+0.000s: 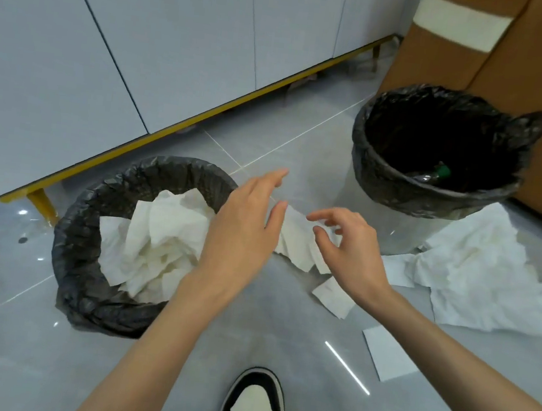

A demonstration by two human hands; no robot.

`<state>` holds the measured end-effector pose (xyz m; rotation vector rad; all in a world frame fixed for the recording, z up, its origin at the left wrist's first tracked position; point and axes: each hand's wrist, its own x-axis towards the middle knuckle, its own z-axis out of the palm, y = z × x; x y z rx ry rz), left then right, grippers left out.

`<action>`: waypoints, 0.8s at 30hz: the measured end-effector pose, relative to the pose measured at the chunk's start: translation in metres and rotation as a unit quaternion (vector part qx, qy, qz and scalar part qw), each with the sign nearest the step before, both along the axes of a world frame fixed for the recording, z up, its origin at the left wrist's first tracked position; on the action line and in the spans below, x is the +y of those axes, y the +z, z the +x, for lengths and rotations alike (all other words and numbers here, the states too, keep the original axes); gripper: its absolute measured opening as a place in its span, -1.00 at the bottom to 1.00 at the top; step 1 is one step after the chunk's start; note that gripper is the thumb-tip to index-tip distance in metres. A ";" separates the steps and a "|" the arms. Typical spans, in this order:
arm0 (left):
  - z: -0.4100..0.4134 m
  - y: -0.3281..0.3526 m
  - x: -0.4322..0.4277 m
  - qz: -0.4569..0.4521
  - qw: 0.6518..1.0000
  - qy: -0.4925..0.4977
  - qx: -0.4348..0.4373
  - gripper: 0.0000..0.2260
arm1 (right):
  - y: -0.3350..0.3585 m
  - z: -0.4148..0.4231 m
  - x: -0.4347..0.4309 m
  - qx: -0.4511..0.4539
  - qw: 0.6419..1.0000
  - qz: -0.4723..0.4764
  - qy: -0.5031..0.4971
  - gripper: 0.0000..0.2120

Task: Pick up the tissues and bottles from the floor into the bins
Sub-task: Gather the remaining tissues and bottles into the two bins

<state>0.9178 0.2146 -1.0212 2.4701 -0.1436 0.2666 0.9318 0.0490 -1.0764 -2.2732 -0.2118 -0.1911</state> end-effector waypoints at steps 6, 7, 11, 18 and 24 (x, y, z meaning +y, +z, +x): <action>-0.009 -0.019 -0.072 -0.028 0.990 -0.126 0.054 -0.65 | -0.035 -0.027 -0.067 0.061 0.995 -0.016 -0.080 -0.81; -0.009 -0.027 -0.082 -0.027 0.988 -0.136 0.063 -0.66 | -0.041 -0.033 -0.077 0.078 0.992 -0.020 -0.093 -0.80; -0.010 -0.061 -0.118 0.000 0.978 -0.183 0.099 -0.68 | -0.067 -0.059 -0.122 0.144 0.979 -0.027 -0.139 -0.80; -0.012 -0.109 -0.157 0.018 0.958 -0.224 0.179 -0.70 | -0.108 -0.111 -0.180 0.249 0.947 -0.041 -0.201 -0.78; -0.028 -0.153 -0.184 0.073 0.935 -0.261 0.231 -0.64 | -0.129 -0.137 -0.197 0.337 0.915 -0.221 -0.032 -0.50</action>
